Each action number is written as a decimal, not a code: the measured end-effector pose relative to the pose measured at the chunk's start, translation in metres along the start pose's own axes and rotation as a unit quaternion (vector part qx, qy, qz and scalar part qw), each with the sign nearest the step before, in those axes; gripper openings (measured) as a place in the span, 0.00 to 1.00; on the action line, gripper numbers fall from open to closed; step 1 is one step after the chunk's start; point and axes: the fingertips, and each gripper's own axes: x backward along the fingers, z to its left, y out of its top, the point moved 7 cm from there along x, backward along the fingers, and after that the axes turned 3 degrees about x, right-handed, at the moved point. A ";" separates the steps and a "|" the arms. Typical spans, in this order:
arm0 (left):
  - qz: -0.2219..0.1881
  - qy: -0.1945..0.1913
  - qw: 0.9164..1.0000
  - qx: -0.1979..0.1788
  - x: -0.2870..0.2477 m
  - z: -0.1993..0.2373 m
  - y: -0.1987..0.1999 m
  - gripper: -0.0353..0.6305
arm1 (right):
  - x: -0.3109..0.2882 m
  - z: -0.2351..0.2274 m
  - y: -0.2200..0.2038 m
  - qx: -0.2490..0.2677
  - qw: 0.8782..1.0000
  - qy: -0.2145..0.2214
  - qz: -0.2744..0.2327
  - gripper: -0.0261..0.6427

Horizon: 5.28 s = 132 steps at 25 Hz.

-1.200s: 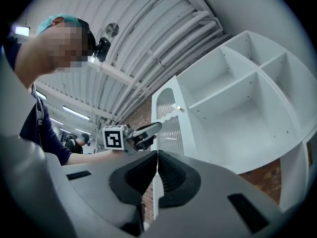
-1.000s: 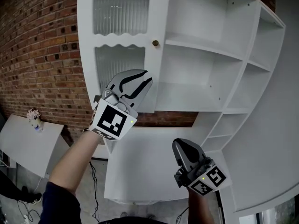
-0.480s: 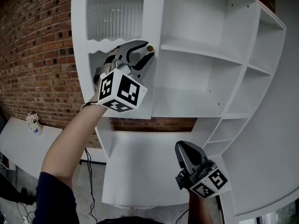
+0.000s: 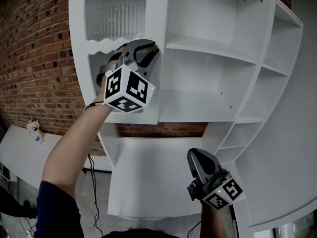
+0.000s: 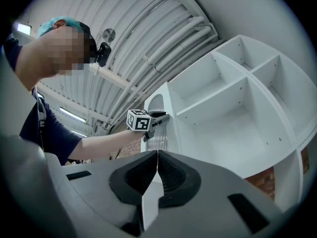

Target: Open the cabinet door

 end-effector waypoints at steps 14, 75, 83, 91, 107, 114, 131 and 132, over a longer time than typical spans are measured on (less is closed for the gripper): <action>-0.022 -0.006 1.000 0.006 0.035 0.001 0.019 0.17 | 0.001 0.014 0.003 -0.004 1.000 0.009 0.002 0.08; -0.047 -0.012 0.998 -0.045 0.325 0.116 -0.019 0.17 | -0.105 0.178 -0.032 -0.033 0.985 0.161 0.054 0.08; -0.046 -0.006 0.998 -0.034 0.325 0.117 -0.026 0.18 | -0.110 0.179 -0.040 -0.037 0.983 0.169 0.059 0.08; -0.038 0.000 0.999 -0.030 0.326 0.118 -0.031 0.18 | -0.111 0.180 -0.044 -0.038 0.982 0.172 0.061 0.08; -0.030 0.081 0.995 0.046 0.356 0.126 -0.056 0.18 | -0.096 0.180 -0.041 -0.037 0.986 0.150 0.065 0.08; -0.060 0.122 0.985 0.104 0.401 0.084 -0.035 0.11 | -0.080 0.175 -0.041 -0.041 0.987 0.136 0.070 0.08; 0.002 -0.080 0.885 0.458 0.347 -0.171 -0.054 0.06 | -0.018 0.139 -0.049 -0.055 0.990 0.097 0.090 0.08; 0.008 -0.086 0.878 0.471 0.345 -0.182 -0.057 0.06 | -0.014 0.137 -0.053 -0.058 0.990 0.094 0.094 0.08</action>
